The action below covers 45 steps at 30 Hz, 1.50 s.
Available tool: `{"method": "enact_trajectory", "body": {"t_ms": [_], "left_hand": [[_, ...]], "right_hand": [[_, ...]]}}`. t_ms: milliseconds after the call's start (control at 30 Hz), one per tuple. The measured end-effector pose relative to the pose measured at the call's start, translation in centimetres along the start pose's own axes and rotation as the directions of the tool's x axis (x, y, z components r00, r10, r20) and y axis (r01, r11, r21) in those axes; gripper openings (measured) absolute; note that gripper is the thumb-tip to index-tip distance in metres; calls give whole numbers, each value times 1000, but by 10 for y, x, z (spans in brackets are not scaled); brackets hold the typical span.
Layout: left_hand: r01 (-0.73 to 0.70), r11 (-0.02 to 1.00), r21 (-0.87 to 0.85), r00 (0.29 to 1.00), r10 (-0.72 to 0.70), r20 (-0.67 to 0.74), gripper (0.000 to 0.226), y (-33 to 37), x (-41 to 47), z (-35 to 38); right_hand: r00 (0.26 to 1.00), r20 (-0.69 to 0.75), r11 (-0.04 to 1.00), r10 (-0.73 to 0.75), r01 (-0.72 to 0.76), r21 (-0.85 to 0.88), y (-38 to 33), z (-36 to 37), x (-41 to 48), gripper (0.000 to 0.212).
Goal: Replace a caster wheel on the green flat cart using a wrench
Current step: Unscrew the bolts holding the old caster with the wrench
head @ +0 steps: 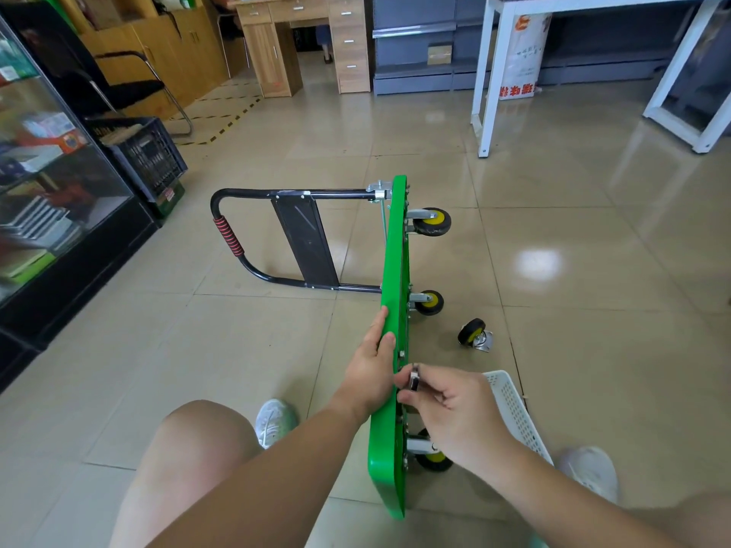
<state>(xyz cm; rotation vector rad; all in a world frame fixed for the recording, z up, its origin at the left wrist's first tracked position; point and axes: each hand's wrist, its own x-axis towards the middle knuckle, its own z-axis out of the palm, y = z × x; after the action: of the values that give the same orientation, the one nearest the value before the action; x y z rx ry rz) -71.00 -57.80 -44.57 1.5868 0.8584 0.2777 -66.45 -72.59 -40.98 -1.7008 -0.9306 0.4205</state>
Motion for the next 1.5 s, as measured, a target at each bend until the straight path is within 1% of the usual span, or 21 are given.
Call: {"method": "enact_trajectory", "body": {"t_ms": [67,133,200,267,400,500,600,767,933,1067,1200,1333,1400,1467,1500], "left_hand": [[-34,999,-18,999,34,12,52,-2,1,-1],[-63,998,30,998,63,22,56,-11,5,-3],[-66,994,86,998,64,26,55,-12,6,-4],[-59,994,97,998,58,16,52,-7,2,-3],[-63,993,101,998,62,11,51,-3,0,-4],[-72,995,76,997,70,28,51,-3,1,-4],[-48,994,100,998,45,31,51,-2,2,-2],[-80,990,118,997,80,5,51,-2,1,-3],[-71,987,142,997,70,14,50,-2,1,-1],[-79,991,105,997,79,7,50,-4,4,-2],[-50,998,-32,997,52,64,52,-8,6,-2],[-19,998,-63,997,23,69,51,-12,9,-3],[-1,999,-47,998,4,61,53,-14,10,-5],[-20,1000,20,999,19,32,59,-13,6,-5],[-41,998,48,999,40,21,58,-10,4,-5]], "right_hand": [[999,-14,999,-49,49,7,-8,-3,4,24],[997,-47,995,-69,72,72,-12,-8,9,24],[996,-90,987,-4,19,161,-9,-11,21,26],[991,-103,972,88,-63,225,-4,-12,34,23],[982,-7,954,189,-182,240,-2,-12,51,16],[964,64,904,257,-263,337,-2,-12,57,17],[940,99,840,328,-338,426,2,-13,60,17],[929,112,820,352,-364,442,4,-3,61,15],[922,125,834,366,-385,395,9,-5,68,15],[931,146,874,334,-364,323,6,-3,71,16],[966,132,959,221,-240,152,5,0,61,19],[990,61,981,130,-137,134,6,3,42,34],[998,40,996,57,-59,67,7,6,32,30],[1000,15,1000,-6,6,-2,8,7,24,25],[1000,2,1000,-25,25,-15,8,7,21,23]]}}
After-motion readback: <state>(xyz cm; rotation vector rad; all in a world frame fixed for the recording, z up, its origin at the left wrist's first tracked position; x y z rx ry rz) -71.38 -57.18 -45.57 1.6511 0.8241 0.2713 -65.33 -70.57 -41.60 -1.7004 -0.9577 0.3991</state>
